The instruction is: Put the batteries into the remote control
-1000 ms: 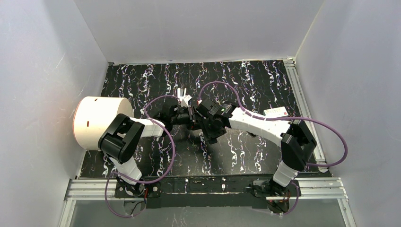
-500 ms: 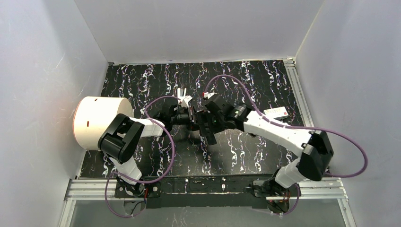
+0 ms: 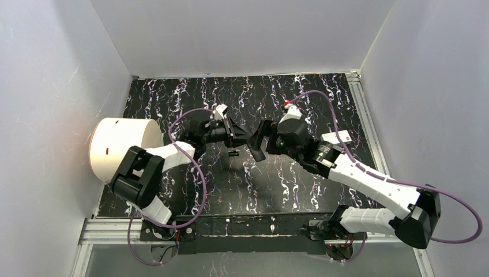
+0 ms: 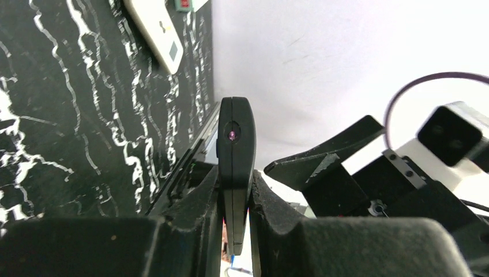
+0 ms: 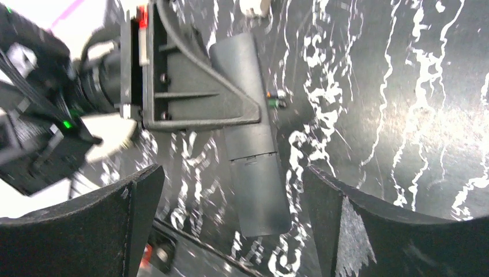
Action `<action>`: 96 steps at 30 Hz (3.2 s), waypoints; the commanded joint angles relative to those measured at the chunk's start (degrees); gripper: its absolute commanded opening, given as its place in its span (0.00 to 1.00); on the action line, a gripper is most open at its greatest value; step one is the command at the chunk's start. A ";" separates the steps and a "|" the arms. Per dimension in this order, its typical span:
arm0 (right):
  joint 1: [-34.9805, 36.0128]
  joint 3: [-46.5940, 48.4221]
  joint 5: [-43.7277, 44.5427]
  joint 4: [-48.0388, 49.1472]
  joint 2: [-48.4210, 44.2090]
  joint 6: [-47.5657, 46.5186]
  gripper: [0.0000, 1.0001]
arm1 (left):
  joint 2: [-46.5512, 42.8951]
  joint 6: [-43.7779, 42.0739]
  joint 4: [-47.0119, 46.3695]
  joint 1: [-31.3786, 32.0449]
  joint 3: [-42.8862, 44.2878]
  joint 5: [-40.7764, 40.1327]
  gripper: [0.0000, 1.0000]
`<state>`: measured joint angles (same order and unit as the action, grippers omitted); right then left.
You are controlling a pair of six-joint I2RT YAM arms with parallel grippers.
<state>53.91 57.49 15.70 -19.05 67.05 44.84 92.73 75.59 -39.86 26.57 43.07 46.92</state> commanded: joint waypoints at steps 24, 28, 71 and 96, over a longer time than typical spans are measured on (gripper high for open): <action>-6.42 -12.55 -10.55 43.54 -5.67 29.12 0.67 | -16.72 14.76 -3.96 -8.11 8.37 -3.37 0.00; -6.42 -14.24 -12.54 47.60 -4.07 31.15 0.59 | -17.78 14.87 -4.34 -8.12 8.43 -3.16 0.00; -9.71 -16.75 -41.54 60.05 -0.83 16.29 0.97 | -23.34 -2.54 -2.24 -4.65 6.20 6.77 0.00; -11.00 -5.31 -55.79 51.17 5.79 10.69 0.17 | -25.01 -8.87 -1.16 -5.19 6.18 15.78 0.00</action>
<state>42.85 51.22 -40.21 29.26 73.23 55.00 70.04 67.31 -39.83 21.47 48.71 61.47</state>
